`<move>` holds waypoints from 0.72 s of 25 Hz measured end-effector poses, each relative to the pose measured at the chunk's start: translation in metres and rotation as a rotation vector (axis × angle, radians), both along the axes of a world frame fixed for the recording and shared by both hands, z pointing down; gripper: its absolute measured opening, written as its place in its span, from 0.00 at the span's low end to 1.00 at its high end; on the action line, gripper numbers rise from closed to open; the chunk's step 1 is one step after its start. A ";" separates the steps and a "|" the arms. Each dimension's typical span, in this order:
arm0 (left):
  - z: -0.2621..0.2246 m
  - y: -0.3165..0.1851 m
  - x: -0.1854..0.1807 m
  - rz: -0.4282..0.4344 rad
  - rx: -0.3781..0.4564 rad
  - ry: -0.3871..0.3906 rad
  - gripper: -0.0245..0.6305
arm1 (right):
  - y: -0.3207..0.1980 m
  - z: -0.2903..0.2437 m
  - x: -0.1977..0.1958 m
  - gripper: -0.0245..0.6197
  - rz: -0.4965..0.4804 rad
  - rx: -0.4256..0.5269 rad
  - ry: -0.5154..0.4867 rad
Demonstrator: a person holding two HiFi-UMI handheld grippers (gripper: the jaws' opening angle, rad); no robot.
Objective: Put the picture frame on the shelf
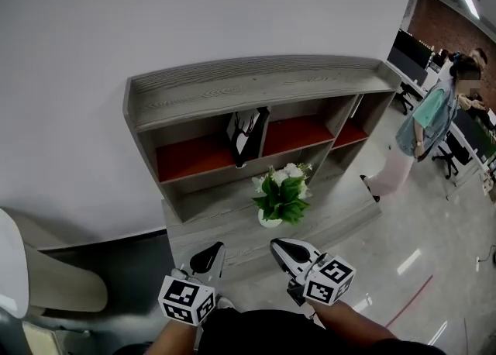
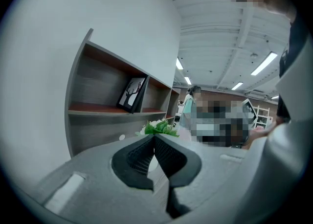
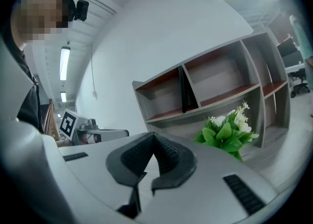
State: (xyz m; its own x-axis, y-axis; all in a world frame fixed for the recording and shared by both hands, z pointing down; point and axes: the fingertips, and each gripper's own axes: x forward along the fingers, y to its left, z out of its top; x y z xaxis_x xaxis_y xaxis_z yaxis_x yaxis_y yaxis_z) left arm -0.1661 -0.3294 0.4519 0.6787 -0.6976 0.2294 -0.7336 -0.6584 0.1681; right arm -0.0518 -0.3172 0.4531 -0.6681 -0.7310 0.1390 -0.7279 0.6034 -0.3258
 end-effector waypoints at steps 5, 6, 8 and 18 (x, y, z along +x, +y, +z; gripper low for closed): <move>-0.004 0.022 0.020 -0.025 0.005 -0.002 0.05 | 0.024 0.001 0.019 0.06 -0.027 0.004 0.004; -0.003 0.029 0.023 -0.028 0.004 -0.004 0.05 | 0.030 0.004 0.022 0.06 -0.031 -0.003 0.005; -0.001 0.041 0.029 -0.037 0.000 -0.010 0.05 | 0.041 0.008 0.029 0.06 -0.039 -0.011 0.006; -0.002 0.087 0.046 -0.080 0.001 -0.034 0.05 | 0.085 0.007 0.047 0.06 -0.079 0.007 -0.003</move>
State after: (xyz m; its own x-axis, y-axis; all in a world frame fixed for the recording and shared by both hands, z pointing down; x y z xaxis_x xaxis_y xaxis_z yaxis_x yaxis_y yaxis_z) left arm -0.1202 -0.2423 0.4503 0.6130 -0.7492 0.2508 -0.7889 -0.5980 0.1418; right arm -0.0048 -0.2326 0.4601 -0.7240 -0.6770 0.1322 -0.6772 0.6610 -0.3233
